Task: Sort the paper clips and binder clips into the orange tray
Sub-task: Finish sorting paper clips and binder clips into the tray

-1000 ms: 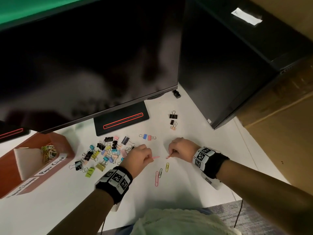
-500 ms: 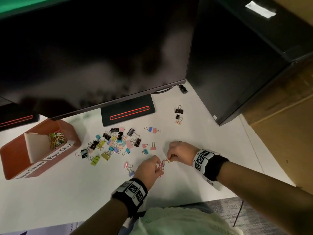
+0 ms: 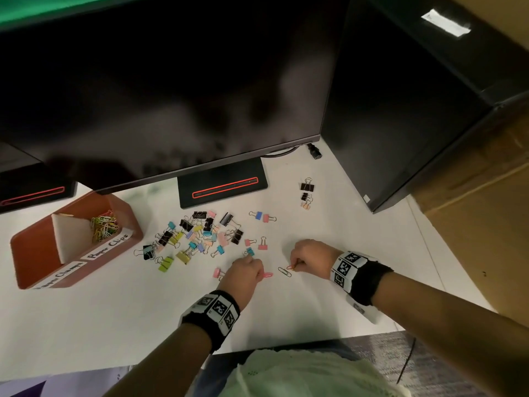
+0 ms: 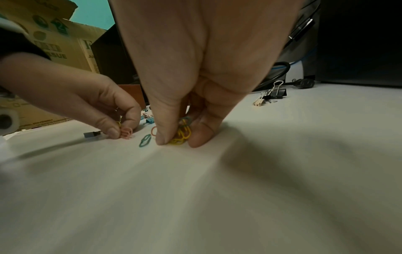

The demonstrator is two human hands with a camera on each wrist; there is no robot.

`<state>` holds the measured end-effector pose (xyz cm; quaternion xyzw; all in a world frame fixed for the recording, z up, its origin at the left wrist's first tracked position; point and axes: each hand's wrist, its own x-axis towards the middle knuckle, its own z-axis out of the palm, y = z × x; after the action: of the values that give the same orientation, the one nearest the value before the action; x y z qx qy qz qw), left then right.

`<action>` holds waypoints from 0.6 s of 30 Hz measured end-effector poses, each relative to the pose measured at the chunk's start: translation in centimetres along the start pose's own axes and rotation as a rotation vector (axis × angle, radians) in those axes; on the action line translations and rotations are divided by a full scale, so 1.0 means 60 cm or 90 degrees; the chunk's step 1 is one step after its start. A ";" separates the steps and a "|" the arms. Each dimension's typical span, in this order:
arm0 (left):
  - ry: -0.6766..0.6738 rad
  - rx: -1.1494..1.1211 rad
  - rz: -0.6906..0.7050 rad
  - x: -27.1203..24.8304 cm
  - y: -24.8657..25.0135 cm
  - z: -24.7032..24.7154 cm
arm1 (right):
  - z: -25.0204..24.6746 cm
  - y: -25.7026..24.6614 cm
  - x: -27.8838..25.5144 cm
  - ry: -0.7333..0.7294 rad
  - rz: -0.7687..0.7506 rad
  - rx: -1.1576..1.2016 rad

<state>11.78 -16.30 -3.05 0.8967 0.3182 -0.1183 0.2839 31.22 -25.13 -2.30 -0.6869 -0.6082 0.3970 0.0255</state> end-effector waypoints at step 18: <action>0.052 -0.081 -0.007 -0.028 -0.016 -0.021 | 0.031 -0.049 -0.006 0.041 0.029 0.093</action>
<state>9.93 -15.80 -1.76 0.8792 0.3414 -0.0628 0.3264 27.76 -25.48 -1.84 -0.7093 -0.5606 0.4187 0.0859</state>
